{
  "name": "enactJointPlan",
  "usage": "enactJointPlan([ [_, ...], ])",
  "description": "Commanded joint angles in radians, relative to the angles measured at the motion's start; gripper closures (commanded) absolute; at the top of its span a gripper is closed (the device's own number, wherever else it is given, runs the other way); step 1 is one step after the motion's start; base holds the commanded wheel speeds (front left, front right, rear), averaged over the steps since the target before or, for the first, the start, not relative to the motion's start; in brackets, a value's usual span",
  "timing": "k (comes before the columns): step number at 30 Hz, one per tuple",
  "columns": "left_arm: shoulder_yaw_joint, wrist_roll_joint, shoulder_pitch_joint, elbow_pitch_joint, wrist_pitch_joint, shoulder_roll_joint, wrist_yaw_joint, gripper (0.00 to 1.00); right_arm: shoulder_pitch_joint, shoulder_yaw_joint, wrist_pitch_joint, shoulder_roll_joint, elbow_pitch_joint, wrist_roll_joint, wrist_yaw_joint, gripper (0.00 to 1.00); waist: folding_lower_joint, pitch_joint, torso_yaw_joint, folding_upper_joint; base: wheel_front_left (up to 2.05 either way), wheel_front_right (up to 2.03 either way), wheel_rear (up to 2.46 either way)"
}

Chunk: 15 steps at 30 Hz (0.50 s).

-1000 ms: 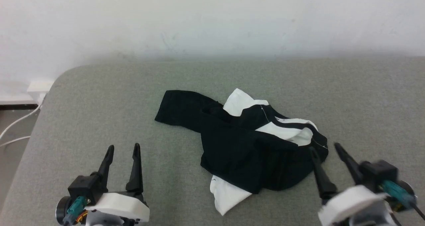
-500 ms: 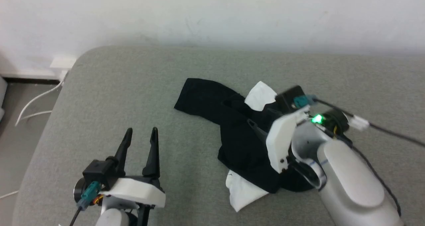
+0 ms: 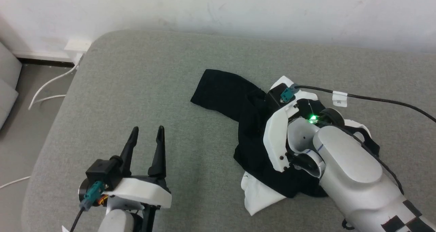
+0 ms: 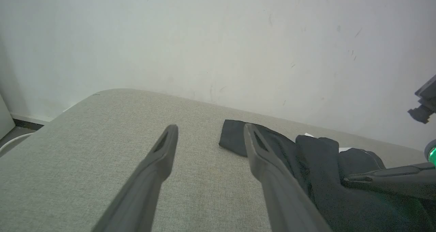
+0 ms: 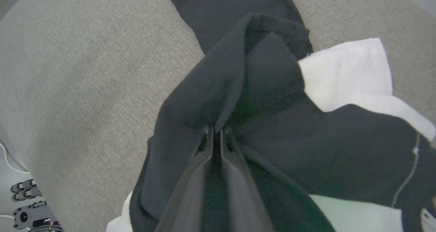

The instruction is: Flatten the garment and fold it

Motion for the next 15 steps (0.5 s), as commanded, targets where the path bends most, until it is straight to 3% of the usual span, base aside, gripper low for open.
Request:
enactJointPlan([
  [1, 0.009, 0.012, -0.008, 0.002, -0.005, -0.005, 0.001, 0.0, -0.015, 0.016, -0.021, -0.011, -0.007, 0.025, -0.001, 1.0, -0.0001, -0.005, -0.014, 0.0, 0.0, 0.0, 0.0],
  [8, 0.042, 0.024, 0.005, -0.004, -0.005, -0.007, 0.004, 0.0, 0.003, 0.023, -0.145, -0.086, -0.147, 0.061, -0.001, 1.0, -0.0001, -0.019, -0.067, 0.0, 0.0, 0.0, 0.0],
  [15, 0.069, 0.036, 0.019, -0.02, -0.005, -0.008, 0.005, 0.0, 0.155, -0.177, -0.23, -0.174, -0.339, -0.021, -0.001, 1.0, -0.0001, -0.027, -0.107, 0.0, 0.0, 0.0, 0.0],
])
